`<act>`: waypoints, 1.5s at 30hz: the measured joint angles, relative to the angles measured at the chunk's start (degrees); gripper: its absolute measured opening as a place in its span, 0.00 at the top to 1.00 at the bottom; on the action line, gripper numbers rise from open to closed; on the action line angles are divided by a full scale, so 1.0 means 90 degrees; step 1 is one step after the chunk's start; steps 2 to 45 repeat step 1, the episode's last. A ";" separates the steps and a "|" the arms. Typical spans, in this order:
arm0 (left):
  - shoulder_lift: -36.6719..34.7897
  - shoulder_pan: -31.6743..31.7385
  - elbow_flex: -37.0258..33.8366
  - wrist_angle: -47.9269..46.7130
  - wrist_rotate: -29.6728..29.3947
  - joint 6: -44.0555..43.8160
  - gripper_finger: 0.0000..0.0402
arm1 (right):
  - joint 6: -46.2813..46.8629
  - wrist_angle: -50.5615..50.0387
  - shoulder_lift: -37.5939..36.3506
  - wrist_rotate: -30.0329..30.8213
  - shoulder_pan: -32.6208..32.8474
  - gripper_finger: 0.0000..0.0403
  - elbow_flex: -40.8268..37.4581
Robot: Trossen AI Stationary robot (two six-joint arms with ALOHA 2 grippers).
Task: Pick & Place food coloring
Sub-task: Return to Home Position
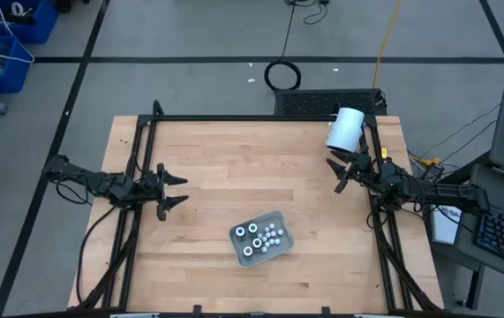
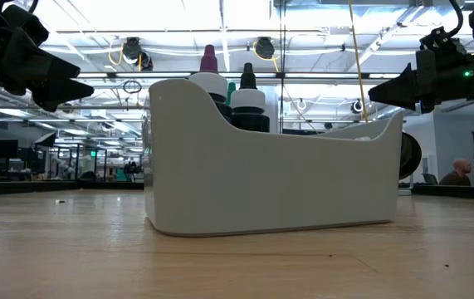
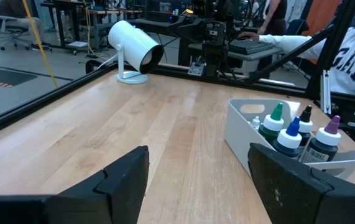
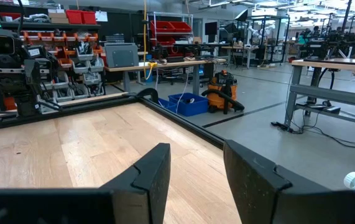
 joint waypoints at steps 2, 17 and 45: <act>0.0002 0.0001 0.0000 0.0000 0.0000 -0.0001 0.32 | 0.0000 0.0002 0.0000 0.0000 0.0000 0.65 0.0000; 0.0002 0.0001 0.0000 0.0000 0.0000 -0.0001 0.32 | 0.0000 0.0002 0.0000 0.0000 0.0000 0.65 0.0000; 0.0002 0.0001 0.0000 0.0000 0.0000 -0.0001 0.32 | 0.0000 0.0002 0.0000 0.0000 0.0000 0.65 0.0000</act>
